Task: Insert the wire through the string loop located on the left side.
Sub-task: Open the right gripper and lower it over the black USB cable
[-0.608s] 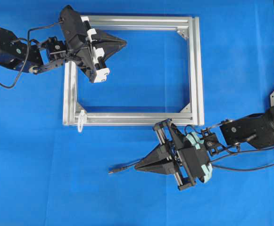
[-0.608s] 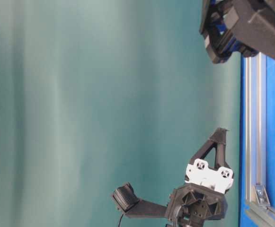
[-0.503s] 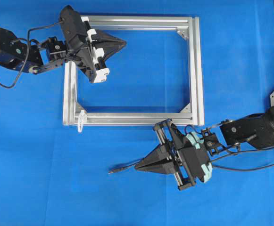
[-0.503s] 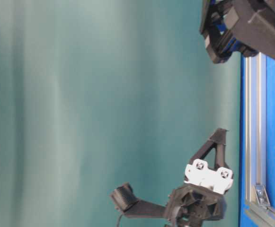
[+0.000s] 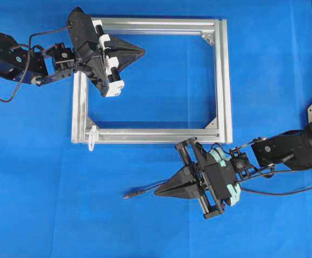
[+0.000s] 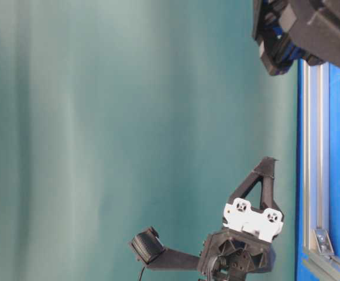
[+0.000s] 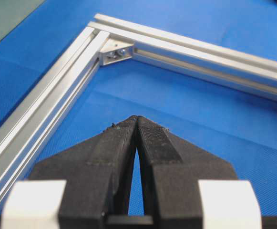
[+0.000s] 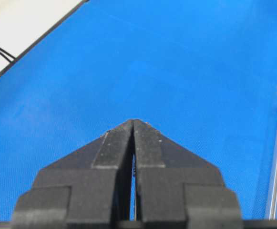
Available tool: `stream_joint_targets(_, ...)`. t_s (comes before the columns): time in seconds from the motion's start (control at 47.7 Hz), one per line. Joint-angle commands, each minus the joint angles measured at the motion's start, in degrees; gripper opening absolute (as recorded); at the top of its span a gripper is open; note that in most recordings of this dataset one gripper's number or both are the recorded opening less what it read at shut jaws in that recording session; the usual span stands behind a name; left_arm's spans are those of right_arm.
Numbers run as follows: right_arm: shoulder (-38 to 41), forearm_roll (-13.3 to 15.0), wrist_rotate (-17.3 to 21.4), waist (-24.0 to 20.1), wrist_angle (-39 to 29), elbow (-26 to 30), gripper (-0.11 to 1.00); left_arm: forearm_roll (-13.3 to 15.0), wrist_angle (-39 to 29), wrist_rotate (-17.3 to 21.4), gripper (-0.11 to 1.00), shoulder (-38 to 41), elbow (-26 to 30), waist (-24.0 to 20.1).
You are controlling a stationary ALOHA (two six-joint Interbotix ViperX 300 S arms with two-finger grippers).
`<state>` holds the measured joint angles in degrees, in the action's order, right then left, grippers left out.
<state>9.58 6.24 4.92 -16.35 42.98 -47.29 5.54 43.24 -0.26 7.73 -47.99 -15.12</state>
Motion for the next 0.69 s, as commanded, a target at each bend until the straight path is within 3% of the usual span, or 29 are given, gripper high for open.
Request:
stream_joint_targets(0.0, -1.93, -0.09, 0.09, 0.00, 0.18, 0.53, -0.06, -0.18, 0.26, -0.09, 0.00, -1.67, 0.44, -0.09)
stream_joint_targets(0.084, -1.85, -0.26, 0.18, 0.09, 0.18, 0.70, -0.02, -0.18, 0.26, -0.09, 0.00, -1.67, 0.44, 0.00)
stream_joint_targets(0.189, -1.67, -1.23, 0.18, 0.00, -0.09, 1.05, 0.12, -0.18, 0.26, -0.09, 0.00, -1.67, 0.44, -0.09)
stream_joint_targets(0.356, -1.58, -3.96, 0.09, -0.09, -1.85, 1.14, 0.59, -0.18, 0.26, -0.09, 0.00, -1.67, 0.44, -0.09)
stream_joint_targets(0.482, -1.58, -4.13, 0.09, -0.09, -2.11, 1.23, 0.90, -0.18, 0.26, 0.09, 0.00, -1.67, 0.35, -0.09)
stream_joint_targets(0.671, -0.53, -4.66, 0.09, -0.18, -1.85, 1.41, 0.93, -0.18, 0.18, 0.09, 0.00, -1.67, 0.44, -0.09)
